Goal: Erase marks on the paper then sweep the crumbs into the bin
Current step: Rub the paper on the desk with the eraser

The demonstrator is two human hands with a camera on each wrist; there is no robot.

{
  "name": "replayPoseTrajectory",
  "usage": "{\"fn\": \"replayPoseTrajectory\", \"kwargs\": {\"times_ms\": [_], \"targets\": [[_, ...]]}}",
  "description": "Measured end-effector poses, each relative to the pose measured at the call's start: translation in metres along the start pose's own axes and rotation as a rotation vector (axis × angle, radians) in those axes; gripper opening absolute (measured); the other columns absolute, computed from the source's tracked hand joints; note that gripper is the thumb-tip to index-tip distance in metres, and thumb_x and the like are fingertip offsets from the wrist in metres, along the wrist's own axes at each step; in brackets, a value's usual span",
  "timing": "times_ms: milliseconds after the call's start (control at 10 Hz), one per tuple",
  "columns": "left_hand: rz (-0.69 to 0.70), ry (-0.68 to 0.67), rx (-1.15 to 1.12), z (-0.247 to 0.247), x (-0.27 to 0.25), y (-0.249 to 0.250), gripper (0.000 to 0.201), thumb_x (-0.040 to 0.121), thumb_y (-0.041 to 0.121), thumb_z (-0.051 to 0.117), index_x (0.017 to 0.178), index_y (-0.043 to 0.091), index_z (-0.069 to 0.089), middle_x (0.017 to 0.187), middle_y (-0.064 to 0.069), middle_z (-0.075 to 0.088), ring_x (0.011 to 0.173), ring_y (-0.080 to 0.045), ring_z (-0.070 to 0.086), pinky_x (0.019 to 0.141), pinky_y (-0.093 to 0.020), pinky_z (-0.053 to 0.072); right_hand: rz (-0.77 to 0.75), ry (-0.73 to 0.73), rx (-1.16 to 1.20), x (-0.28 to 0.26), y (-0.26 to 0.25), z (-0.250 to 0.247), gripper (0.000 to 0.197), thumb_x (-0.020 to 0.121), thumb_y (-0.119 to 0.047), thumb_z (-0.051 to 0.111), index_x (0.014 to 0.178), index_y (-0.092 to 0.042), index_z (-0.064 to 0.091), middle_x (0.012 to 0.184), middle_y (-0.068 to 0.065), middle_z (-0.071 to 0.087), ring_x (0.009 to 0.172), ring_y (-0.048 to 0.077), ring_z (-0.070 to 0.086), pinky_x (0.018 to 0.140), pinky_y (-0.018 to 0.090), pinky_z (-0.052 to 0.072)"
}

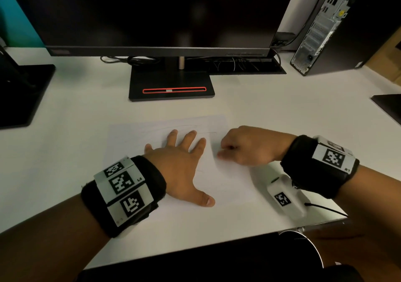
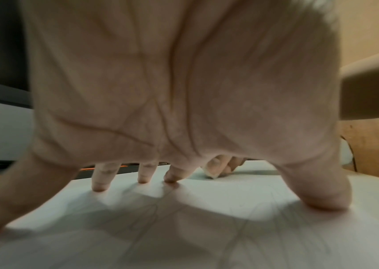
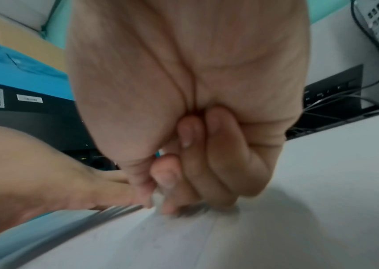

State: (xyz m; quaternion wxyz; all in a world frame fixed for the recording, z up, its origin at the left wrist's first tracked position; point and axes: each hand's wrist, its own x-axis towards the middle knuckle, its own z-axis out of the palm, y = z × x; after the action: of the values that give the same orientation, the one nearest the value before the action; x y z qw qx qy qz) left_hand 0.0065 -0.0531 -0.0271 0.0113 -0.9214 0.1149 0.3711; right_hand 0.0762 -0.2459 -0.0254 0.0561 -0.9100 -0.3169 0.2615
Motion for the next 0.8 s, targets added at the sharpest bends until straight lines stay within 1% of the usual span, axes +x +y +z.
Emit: {"fn": "replayPoseTrajectory", "kwargs": {"times_ms": [100, 200, 300, 400, 500, 600, 700, 800], "targets": [[0.001, -0.006, -0.002, -0.001, -0.001, 0.0, 0.139, 0.064, 0.091, 0.059, 0.153, 0.033, -0.03, 0.158, 0.011, -0.039, 0.148, -0.03, -0.032, 0.114, -0.074, 0.01, 0.02, -0.039, 0.035, -0.002, 0.003, -0.005, 0.046, 0.101, -0.042, 0.049, 0.064, -0.015, 0.047, 0.062, -0.004, 0.045, 0.058, 0.014, 0.04, 0.059, 0.029, 0.036], [0.004, -0.007, -0.001, -0.001, -0.001, 0.0, 0.139, 0.063, 0.092, 0.059, 0.153, 0.033, -0.03, 0.158, 0.011, -0.039, 0.148, -0.03, -0.032, 0.114, -0.074, 0.009, 0.071, 0.056, 0.052, 0.003, 0.01, -0.012, 0.047, 0.1, -0.041, 0.049, 0.062, -0.014, 0.046, 0.06, -0.002, 0.047, 0.057, 0.016, 0.042, 0.058, 0.03, 0.035], [0.0, -0.009, 0.001, -0.001, -0.001, 0.0, 0.138, 0.064, 0.091, 0.06, 0.153, 0.033, -0.029, 0.158, 0.011, -0.04, 0.148, -0.03, -0.032, 0.114, -0.074, 0.009, 0.0, 0.0, 0.022, 0.002, 0.0, -0.003, 0.045, 0.101, -0.041, 0.048, 0.064, -0.015, 0.048, 0.063, -0.003, 0.049, 0.059, 0.014, 0.044, 0.059, 0.028, 0.037], [0.003, -0.011, -0.005, -0.002, -0.001, 0.001, 0.138, 0.065, 0.09, 0.06, 0.153, 0.033, -0.03, 0.158, 0.011, -0.04, 0.148, -0.03, -0.032, 0.114, -0.074, 0.009, 0.015, -0.043, 0.049, 0.001, 0.004, -0.007, 0.046, 0.1, -0.042, 0.05, 0.062, -0.017, 0.046, 0.06, -0.005, 0.044, 0.057, 0.012, 0.04, 0.058, 0.026, 0.035], [0.005, -0.009, -0.008, -0.001, -0.001, 0.001, 0.138, 0.065, 0.09, 0.061, 0.153, 0.033, -0.03, 0.158, 0.011, -0.04, 0.148, -0.03, -0.032, 0.114, -0.074, 0.009, 0.06, 0.04, 0.038, 0.005, 0.012, -0.013, 0.047, 0.1, -0.042, 0.049, 0.062, -0.014, 0.045, 0.062, -0.001, 0.047, 0.059, 0.016, 0.042, 0.06, 0.031, 0.036], [0.002, -0.012, -0.008, -0.001, -0.001, 0.0, 0.138, 0.066, 0.09, 0.06, 0.153, 0.033, -0.03, 0.158, 0.011, -0.04, 0.148, -0.03, -0.032, 0.114, -0.074, 0.008, 0.003, -0.033, 0.026, 0.002, 0.003, -0.004, 0.046, 0.1, -0.042, 0.049, 0.063, -0.016, 0.045, 0.062, -0.004, 0.046, 0.058, 0.013, 0.041, 0.06, 0.028, 0.036], [0.004, -0.01, -0.003, -0.001, 0.0, 0.0, 0.138, 0.065, 0.09, 0.06, 0.153, 0.032, -0.03, 0.158, 0.01, -0.04, 0.148, -0.031, -0.032, 0.114, -0.074, 0.009, 0.048, -0.042, 0.068, 0.001, 0.006, -0.009, 0.046, 0.1, -0.041, 0.051, 0.061, -0.018, 0.045, 0.057, -0.007, 0.04, 0.052, 0.009, 0.035, 0.057, 0.024, 0.033], [0.007, -0.01, 0.004, -0.001, 0.0, 0.0, 0.138, 0.065, 0.091, 0.059, 0.152, 0.032, -0.03, 0.158, 0.01, -0.04, 0.148, -0.031, -0.032, 0.113, -0.075, 0.01, 0.09, 0.042, 0.07, 0.006, 0.011, -0.013, 0.046, 0.1, -0.04, 0.051, 0.062, -0.014, 0.045, 0.058, -0.004, 0.044, 0.054, 0.012, 0.039, 0.058, 0.029, 0.034]]}}
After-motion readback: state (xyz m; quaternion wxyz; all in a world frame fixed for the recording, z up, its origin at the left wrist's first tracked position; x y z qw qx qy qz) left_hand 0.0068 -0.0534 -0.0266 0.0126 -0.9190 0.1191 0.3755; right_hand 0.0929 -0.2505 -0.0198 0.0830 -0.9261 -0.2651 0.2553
